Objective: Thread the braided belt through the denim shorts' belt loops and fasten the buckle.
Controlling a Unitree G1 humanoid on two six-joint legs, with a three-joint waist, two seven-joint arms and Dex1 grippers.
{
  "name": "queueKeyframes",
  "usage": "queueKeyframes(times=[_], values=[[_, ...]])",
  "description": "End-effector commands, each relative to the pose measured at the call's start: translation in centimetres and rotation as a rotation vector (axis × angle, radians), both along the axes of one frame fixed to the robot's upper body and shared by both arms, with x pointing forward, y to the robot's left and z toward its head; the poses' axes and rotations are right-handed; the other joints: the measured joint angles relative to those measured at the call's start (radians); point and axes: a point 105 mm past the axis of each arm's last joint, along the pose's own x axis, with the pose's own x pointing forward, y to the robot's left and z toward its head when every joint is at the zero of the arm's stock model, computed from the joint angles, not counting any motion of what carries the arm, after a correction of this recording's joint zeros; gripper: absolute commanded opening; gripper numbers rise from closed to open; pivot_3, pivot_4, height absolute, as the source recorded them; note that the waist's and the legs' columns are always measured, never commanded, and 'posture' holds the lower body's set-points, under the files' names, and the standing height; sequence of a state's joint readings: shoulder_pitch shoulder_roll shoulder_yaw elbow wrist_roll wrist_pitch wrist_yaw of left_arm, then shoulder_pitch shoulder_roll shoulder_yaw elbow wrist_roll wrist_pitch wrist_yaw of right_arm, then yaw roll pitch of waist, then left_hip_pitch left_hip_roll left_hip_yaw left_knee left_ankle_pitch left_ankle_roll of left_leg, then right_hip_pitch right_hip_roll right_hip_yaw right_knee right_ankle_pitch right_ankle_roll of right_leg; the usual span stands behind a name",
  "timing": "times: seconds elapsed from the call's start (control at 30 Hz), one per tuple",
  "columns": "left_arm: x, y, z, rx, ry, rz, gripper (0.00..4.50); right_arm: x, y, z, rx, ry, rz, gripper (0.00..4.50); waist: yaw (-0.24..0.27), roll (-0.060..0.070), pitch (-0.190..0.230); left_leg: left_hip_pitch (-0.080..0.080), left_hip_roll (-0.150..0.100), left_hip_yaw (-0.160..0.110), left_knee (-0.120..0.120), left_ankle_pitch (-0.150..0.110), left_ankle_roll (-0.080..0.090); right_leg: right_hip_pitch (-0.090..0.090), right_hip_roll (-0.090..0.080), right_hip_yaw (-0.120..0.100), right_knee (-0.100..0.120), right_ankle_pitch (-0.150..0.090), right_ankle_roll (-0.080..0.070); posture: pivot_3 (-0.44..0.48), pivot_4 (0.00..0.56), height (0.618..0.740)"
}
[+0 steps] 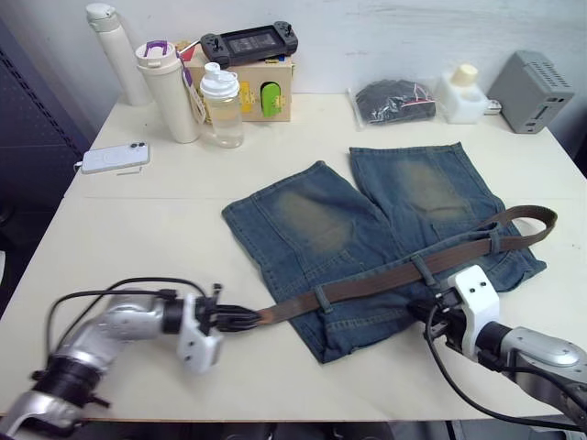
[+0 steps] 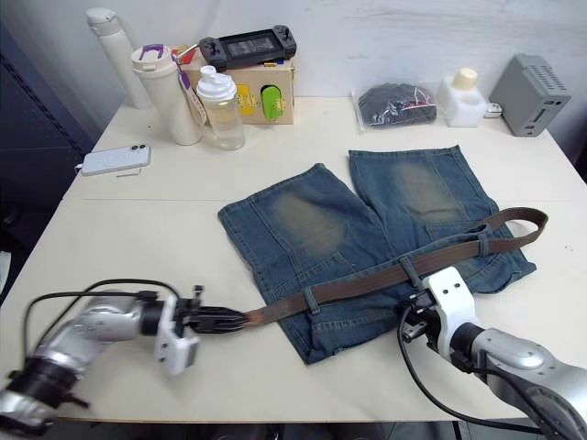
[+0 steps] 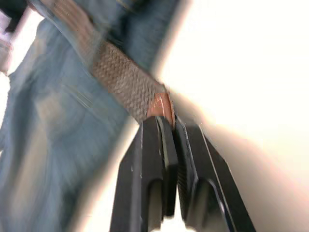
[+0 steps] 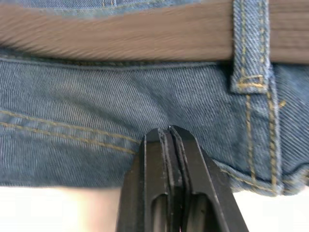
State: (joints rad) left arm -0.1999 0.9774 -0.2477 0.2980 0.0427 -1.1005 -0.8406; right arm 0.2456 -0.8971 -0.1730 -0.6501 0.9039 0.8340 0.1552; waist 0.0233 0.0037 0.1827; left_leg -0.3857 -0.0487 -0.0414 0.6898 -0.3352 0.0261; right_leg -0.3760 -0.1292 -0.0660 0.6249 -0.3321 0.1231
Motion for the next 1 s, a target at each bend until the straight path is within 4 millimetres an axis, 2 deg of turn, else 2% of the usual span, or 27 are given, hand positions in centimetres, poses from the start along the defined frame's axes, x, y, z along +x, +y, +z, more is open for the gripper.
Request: queueKeyframes(times=[0.03, 0.13, 0.27, 0.37, 0.4, 0.43, 0.5, 0.6, 0.67, 0.73, 0.8, 0.83, 0.9, 0.97, 1.0], values=[[-1.0, 6.3, -1.2, 0.165, 0.069, 0.096, 0.00, -0.6, 0.1, -1.8, 0.002, 0.077, -0.004, 0.03, 0.001, -0.001, -0.002, 0.000, 0.000, 0.000, 0.000, 0.000, 0.000, 0.000, 0.000, 0.000, 0.000, 0.000, 0.000, 0.000, 0.150, 0.690], [-1.2, 11.1, -0.7, 0.306, 0.082, 0.186, 0.00, -0.4, 0.4, -1.7, 0.007, 0.073, 0.002, 0.03, -0.001, -0.006, -0.005, 0.002, 0.000, 0.000, -0.004, 0.000, 0.000, 0.000, 0.000, 0.000, 0.000, -0.001, -0.001, 0.000, 0.150, 0.690], [-0.6, 13.8, 0.7, 0.396, 0.070, 0.239, 0.00, -0.2, 0.7, -1.7, 0.017, 0.077, 0.017, 0.03, -0.003, -0.006, -0.006, 0.004, 0.000, 0.002, -0.007, 0.000, -0.001, -0.001, 0.000, -0.001, 0.001, -0.001, -0.001, 0.000, 0.150, 0.690], [0.2, 13.3, 1.5, 0.360, 0.044, 0.240, 1.19, -0.1, 0.7, -1.9, 0.015, 0.080, 0.018, 0.00, -0.003, -0.006, -0.006, 0.007, 0.000, 0.006, -0.009, 0.000, 0.000, -0.001, -0.001, -0.004, 0.003, -0.001, -0.001, 0.000, 0.150, 0.690], [0.6, 12.7, 1.8, 0.341, 0.021, 0.223, 1.90, -0.1, 0.6, -1.9, 0.011, 0.081, 0.018, 0.00, -0.003, -0.006, -0.007, 0.008, 0.001, 0.008, -0.009, -0.001, 0.001, 0.000, -0.001, -0.007, 0.004, -0.001, -0.001, 0.000, 0.150, 0.690], [1.3, 11.8, 2.4, 0.303, -0.002, 0.216, 2.11, -0.1, 0.5, -1.9, 0.009, 0.082, 0.017, 0.00, -0.002, -0.006, -0.007, 0.008, 0.001, 0.008, -0.009, -0.001, 0.001, 0.000, -0.002, -0.008, 0.004, -0.001, -0.001, 0.000, 0.150, 0.690], [2.2, 9.8, 3.7, 0.217, -0.022, 0.192, 3.01, 0.0, 0.3, -1.9, 0.004, 0.084, 0.015, 0.00, -0.003, -0.006, -0.007, 0.009, 0.001, 0.011, -0.009, -0.001, 0.002, 0.000, -0.003, -0.009, 0.004, -0.001, -0.001, 0.000, 0.150, 0.690], [2.4, 5.6, 6.0, 0.055, 0.084, 0.146, 4.33, -0.3, 0.4, -1.5, 0.034, 0.099, 0.036, 0.00, -0.003, -0.009, -0.006, 0.009, 0.001, 0.011, -0.008, -0.002, 0.002, 0.001, -0.005, -0.006, 0.003, -0.001, -0.001, 0.000, 0.150, 0.690], [1.9, 2.0, 7.9, -0.097, 0.222, 0.123, 4.36, -0.4, 0.3, -0.7, 0.067, 0.095, 0.030, 0.68, -0.002, -0.011, -0.005, 0.008, 0.001, 0.010, -0.007, -0.002, 0.002, 0.001, -0.005, -0.005, 0.002, -0.001, -0.001, 0.000, 0.150, 0.690], [0.6, -1.2, 8.8, -0.185, 0.392, 0.081, 4.36, -0.9, 0.5, 0.9, 0.109, 0.088, 0.085, 1.18, -0.001, -0.010, -0.004, 0.007, 0.001, 0.009, -0.007, -0.002, 0.002, 0.001, -0.006, -0.004, 0.002, -0.001, -0.001, 0.000, 0.150, 0.690], [-0.8, -4.1, 9.5, -0.252, 0.562, 0.036, 4.36, -1.3, 0.4, 2.9, 0.166, 0.073, 0.135, 2.15, -0.002, -0.006, -0.002, 0.006, 0.001, 0.009, -0.007, -0.002, 0.002, 0.001, -0.005, -0.003, 0.001, 0.000, -0.001, 0.000, 0.150, 0.690], [-1.4, -5.5, 9.6, -0.273, 0.632, 0.001, 4.36, -1.4, -0.3, 4.0, 0.178, 0.064, 0.150, 2.48, -0.002, -0.004, 0.000, 0.006, 0.001, 0.009, -0.007, -0.002, 0.003, 0.001, -0.005, -0.003, 0.001, 0.000, -0.001, 0.000, 0.150, 0.690], [-2.1, -7.2, 9.4, -0.286, 0.732, -0.044, 4.36, -1.3, -1.7, 5.7, 0.169, 0.044, 0.173, 3.52, 0.000, 0.002, 0.002, 0.006, 0.000, 0.010, -0.006, -0.002, 0.003, 0.002, -0.005, -0.003, 0.001, 0.000, 0.000, 0.000, 0.150, 0.690], [-2.5, -9.1, 8.9, -0.289, 0.815, -0.101, 4.36, -1.2, -3.5, 7.4, 0.102, -0.012, 0.217, 4.43, 0.000, 0.002, 0.003, 0.006, 0.001, 0.011, -0.006, -0.001, 0.004, 0.002, -0.003, -0.003, 0.001, 0.000, 0.000, 0.000, 0.150, 0.690], [-2.6, -9.7, 8.8, -0.288, 0.837, -0.122, 4.36, -1.2, -4.1, 8.0, 0.074, -0.031, 0.243, 4.47, 0.003, 0.003, 0.004, 0.007, 0.001, 0.011, -0.006, -0.001, 0.003, 0.002, -0.002, -0.003, 0.001, 0.000, 0.000, 0.000, 0.150, 0.690]])
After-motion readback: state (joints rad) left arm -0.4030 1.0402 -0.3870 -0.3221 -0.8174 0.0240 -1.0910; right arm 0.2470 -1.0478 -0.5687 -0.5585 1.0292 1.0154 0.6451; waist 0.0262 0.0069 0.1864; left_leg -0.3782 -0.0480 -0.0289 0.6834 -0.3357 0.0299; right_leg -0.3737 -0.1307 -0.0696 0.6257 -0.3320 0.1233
